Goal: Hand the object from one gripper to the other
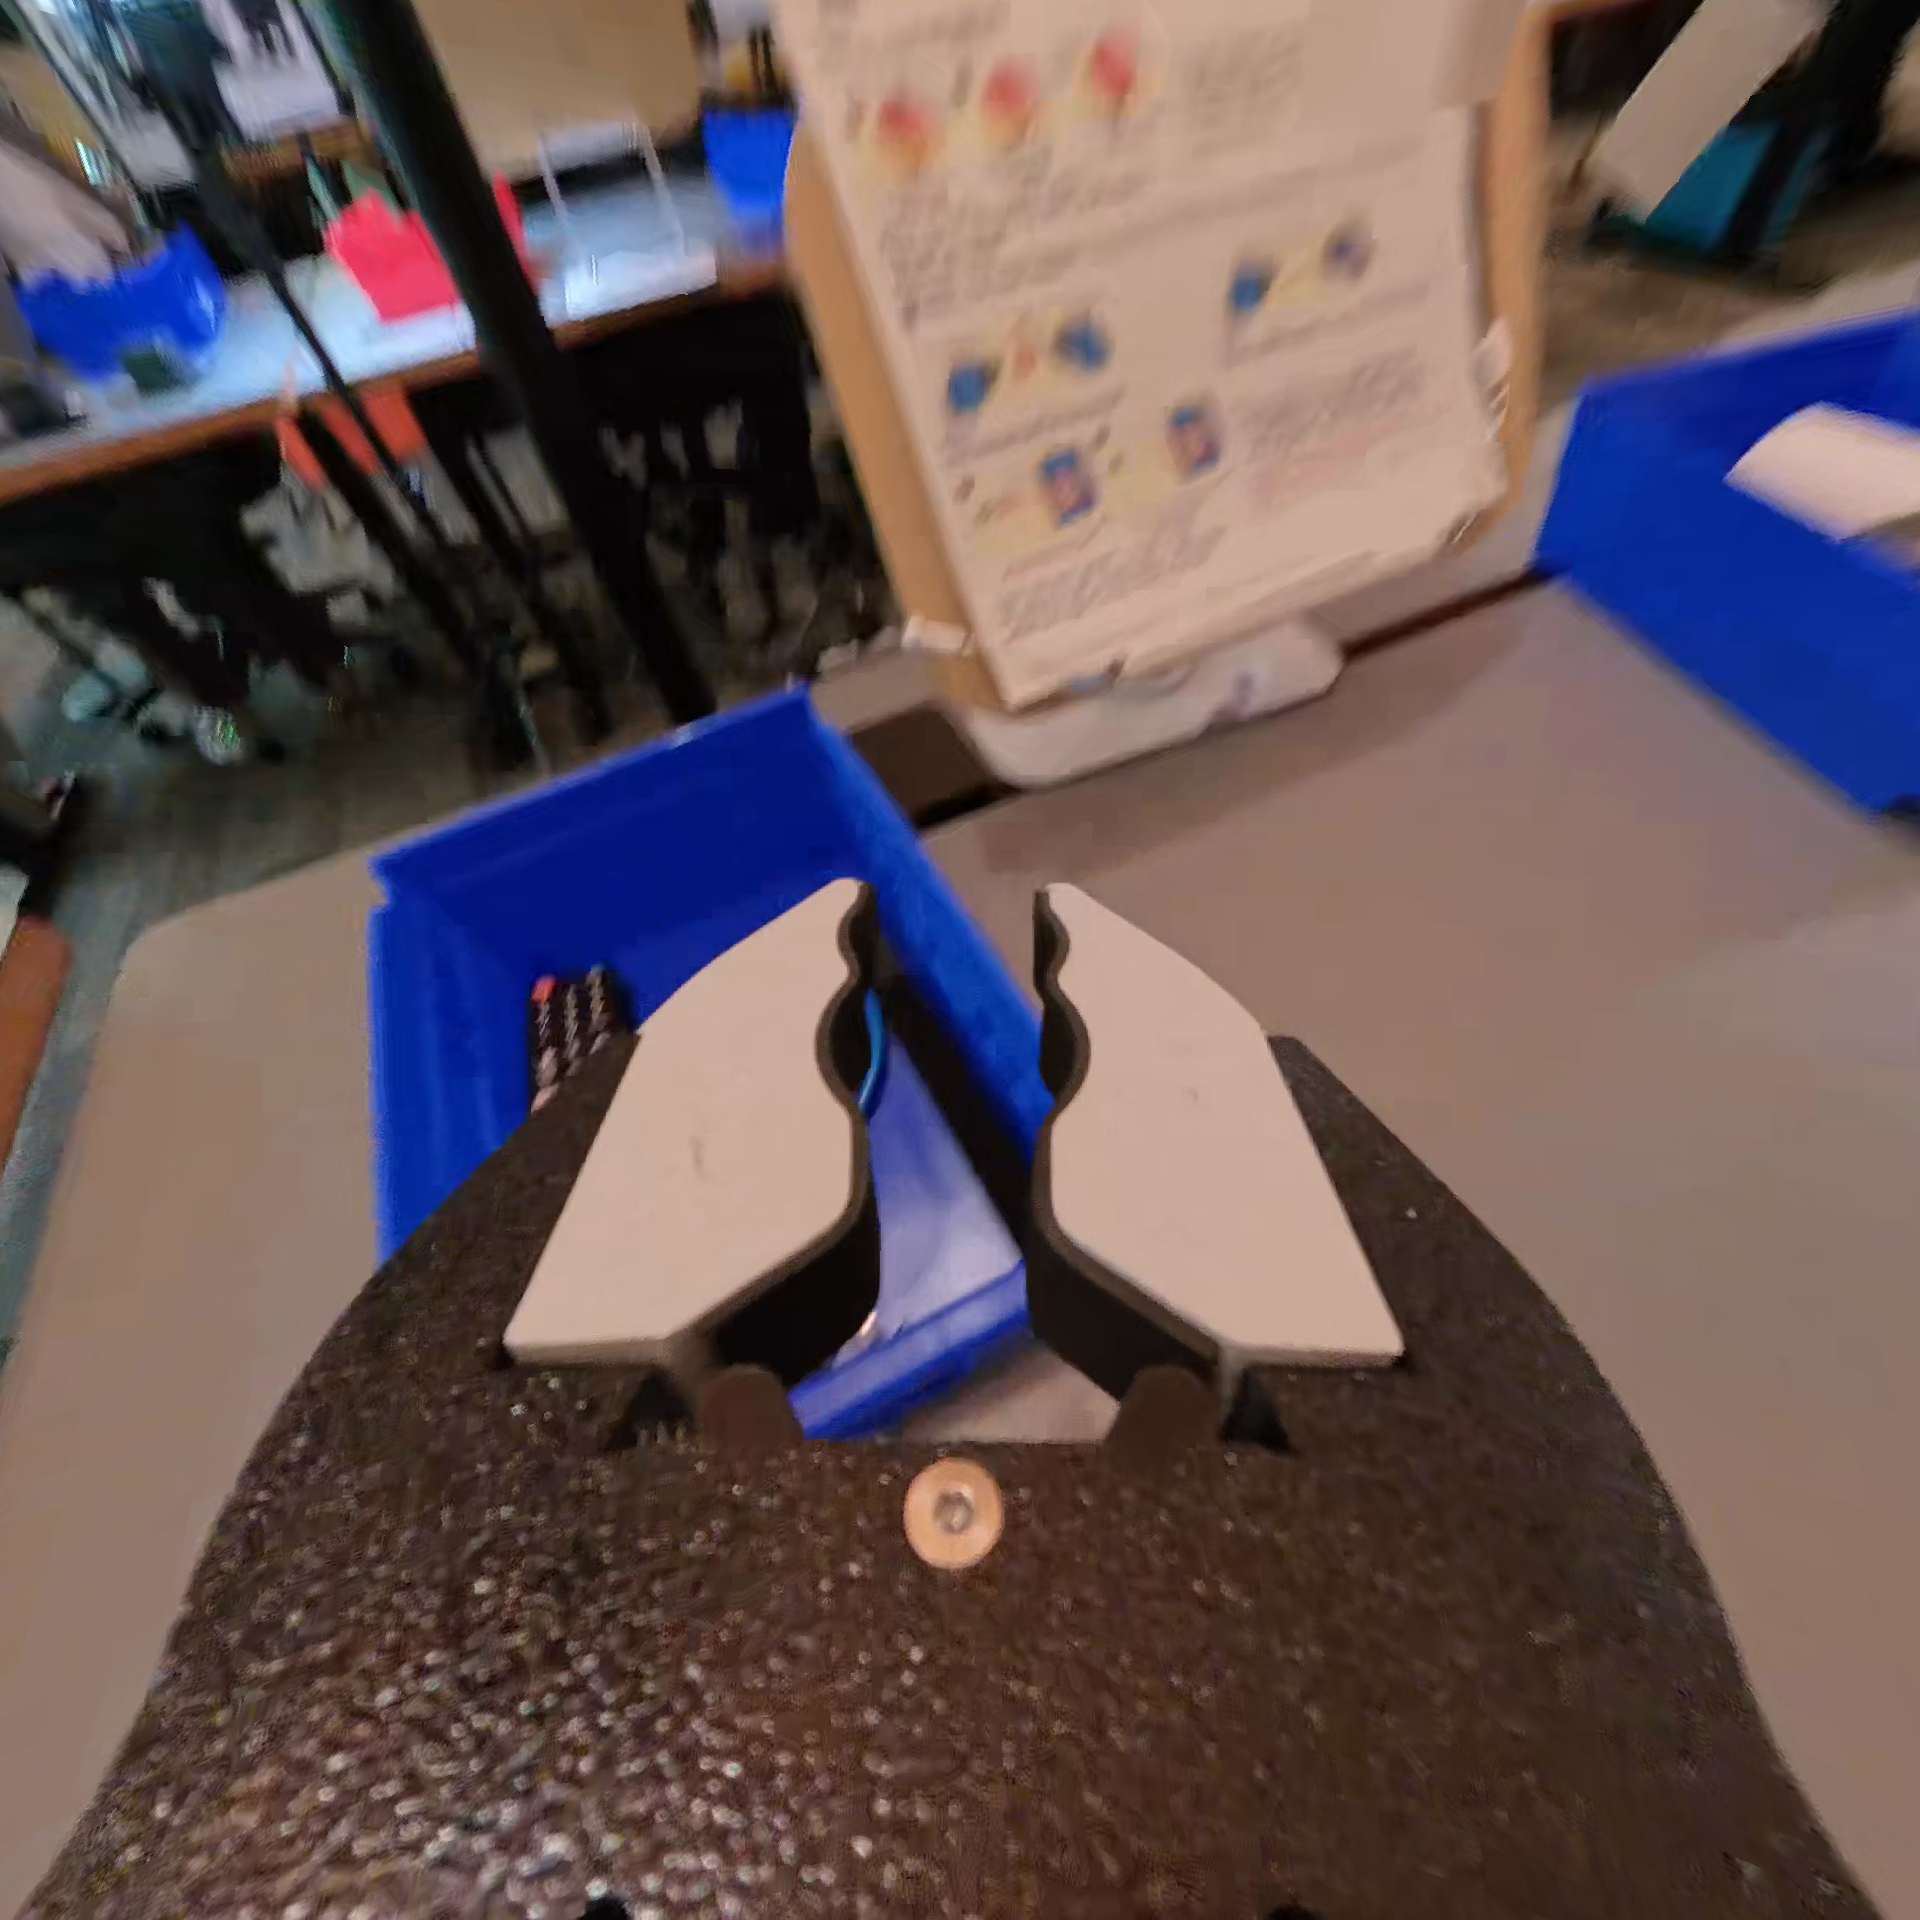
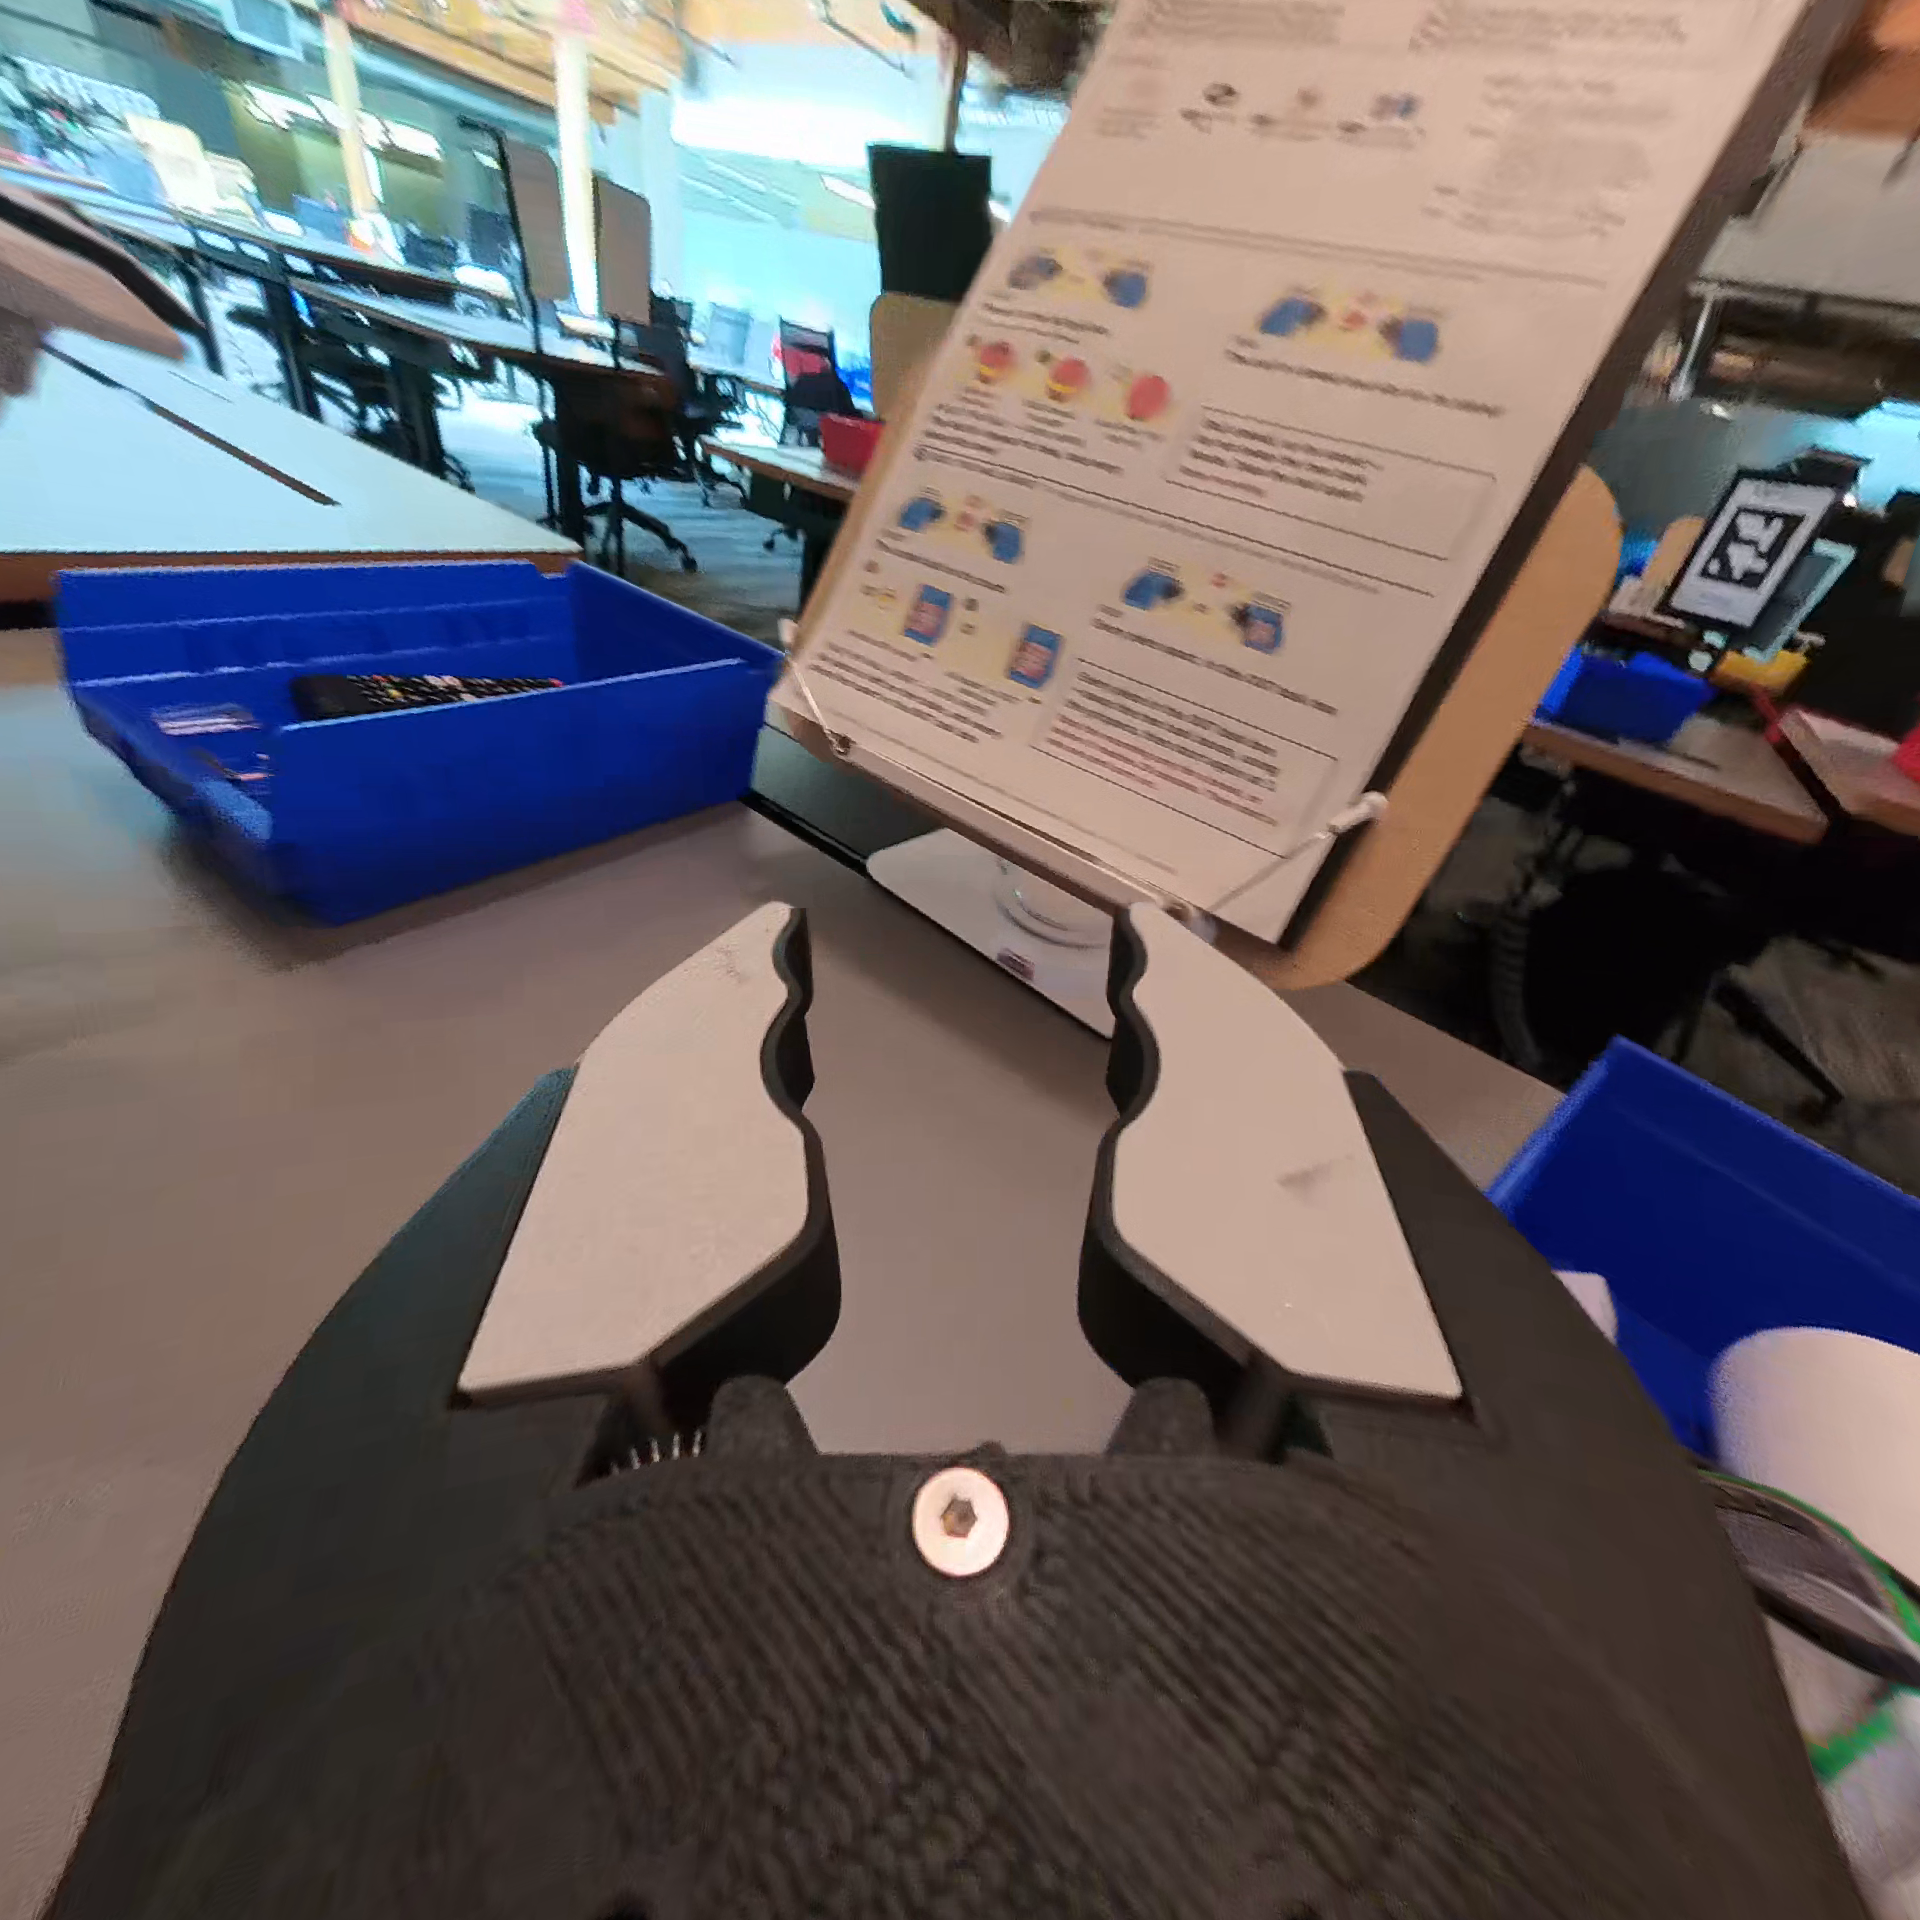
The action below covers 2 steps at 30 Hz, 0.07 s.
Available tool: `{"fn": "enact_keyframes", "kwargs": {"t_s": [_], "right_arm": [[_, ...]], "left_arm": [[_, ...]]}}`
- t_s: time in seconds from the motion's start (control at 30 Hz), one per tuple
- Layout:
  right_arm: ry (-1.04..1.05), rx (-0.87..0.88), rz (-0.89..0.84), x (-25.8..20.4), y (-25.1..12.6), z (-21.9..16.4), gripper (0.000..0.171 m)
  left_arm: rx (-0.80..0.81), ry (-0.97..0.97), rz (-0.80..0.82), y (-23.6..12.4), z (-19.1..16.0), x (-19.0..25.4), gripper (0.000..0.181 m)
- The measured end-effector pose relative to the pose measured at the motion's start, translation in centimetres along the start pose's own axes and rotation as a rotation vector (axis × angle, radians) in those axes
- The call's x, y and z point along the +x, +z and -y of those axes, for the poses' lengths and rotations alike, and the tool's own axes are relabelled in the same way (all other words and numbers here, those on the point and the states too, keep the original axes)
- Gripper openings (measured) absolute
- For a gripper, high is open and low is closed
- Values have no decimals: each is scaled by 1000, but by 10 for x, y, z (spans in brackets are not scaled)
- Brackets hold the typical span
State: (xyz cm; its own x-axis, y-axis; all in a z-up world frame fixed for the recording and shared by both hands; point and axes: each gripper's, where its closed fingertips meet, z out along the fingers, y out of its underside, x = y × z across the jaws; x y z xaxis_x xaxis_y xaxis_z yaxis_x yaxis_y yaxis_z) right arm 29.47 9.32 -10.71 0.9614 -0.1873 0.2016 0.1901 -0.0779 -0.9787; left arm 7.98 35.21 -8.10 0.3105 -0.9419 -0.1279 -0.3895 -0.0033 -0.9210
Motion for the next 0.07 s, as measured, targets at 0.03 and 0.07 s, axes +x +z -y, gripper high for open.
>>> {"fn": "enact_keyframes", "kwargs": {"t_s": [0.03, 0.07], "right_arm": [[5, 21, 12, -8, -1, 0, 56], [18, 39, 21, -14, -1, -2, 56]], "left_arm": [[-74, 8, 9, 4, -15, -10, 31], [-146, 9, 6, 9, -30, -16, 33]]}}
